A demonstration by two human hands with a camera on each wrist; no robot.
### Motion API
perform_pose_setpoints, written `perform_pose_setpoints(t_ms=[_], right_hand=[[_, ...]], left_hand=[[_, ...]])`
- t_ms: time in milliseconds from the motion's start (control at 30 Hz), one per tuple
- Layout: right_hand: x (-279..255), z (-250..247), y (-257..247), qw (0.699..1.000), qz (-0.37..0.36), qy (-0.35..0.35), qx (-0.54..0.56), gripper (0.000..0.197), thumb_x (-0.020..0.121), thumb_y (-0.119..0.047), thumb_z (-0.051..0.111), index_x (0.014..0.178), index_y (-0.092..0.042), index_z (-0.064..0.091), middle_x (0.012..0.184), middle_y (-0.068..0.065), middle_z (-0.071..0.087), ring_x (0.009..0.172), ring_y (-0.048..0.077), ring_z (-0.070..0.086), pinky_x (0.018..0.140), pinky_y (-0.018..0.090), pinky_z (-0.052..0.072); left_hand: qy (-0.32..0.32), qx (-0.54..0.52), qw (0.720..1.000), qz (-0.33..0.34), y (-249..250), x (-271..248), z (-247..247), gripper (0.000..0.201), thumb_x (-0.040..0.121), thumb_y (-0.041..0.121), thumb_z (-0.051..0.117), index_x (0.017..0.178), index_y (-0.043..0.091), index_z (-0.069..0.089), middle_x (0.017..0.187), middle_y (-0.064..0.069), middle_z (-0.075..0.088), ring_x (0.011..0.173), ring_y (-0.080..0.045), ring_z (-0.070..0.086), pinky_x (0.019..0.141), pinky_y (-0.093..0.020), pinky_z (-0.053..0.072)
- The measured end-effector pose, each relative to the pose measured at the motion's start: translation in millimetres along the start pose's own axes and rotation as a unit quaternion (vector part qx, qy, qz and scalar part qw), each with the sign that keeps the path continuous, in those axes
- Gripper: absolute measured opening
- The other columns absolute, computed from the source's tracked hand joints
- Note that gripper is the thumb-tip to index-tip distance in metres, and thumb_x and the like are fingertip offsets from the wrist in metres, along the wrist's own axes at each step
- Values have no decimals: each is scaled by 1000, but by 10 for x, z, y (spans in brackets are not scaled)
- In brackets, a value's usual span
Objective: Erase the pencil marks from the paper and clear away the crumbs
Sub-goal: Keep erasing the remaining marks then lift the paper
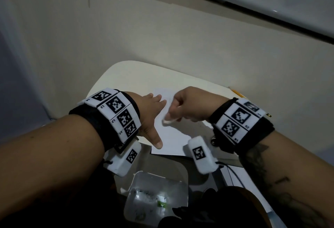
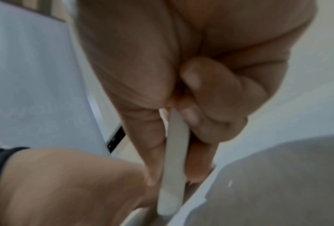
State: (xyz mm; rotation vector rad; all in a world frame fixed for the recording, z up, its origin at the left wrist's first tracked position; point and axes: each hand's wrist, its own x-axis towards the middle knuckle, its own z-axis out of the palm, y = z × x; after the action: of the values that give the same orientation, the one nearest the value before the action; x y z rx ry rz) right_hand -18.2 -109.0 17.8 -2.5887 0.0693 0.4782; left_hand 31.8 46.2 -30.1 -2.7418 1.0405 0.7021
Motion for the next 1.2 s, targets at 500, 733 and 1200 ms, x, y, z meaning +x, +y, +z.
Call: perform_pose_setpoints(t_ms=[500, 733, 1200], right_hand=[[46, 88, -58, 1000, -10, -10, -20, 24, 73, -34, 84, 79, -18, 67, 72, -4, 70, 56, 9, 53, 57, 24, 40], [-53, -198, 184, 984, 87, 20, -154, 24, 73, -33, 85, 78, -16, 69, 71, -5, 71, 56, 8, 56, 52, 21, 38], [-60, -178, 115, 982, 84, 38, -164, 25, 77, -31, 81, 88, -10, 73, 85, 1, 76, 63, 13, 59, 53, 21, 41]], left_hand=[[-1, -14, 1000, -1, -19, -2, 15, 140, 49, 84, 68, 155, 32, -7, 163, 3, -15, 150, -22, -11, 118, -54, 12], [-4, 24, 1000, -6, 9, -2, -10, 145, 53, 84, 66, 155, 18, -13, 163, 1, -14, 151, -22, -9, 118, -55, 16], [3, 37, 999, -1, 19, -4, -32, 144, 51, 85, 67, 155, 17, -6, 163, 1, -2, 151, -24, 0, 114, -57, 27]])
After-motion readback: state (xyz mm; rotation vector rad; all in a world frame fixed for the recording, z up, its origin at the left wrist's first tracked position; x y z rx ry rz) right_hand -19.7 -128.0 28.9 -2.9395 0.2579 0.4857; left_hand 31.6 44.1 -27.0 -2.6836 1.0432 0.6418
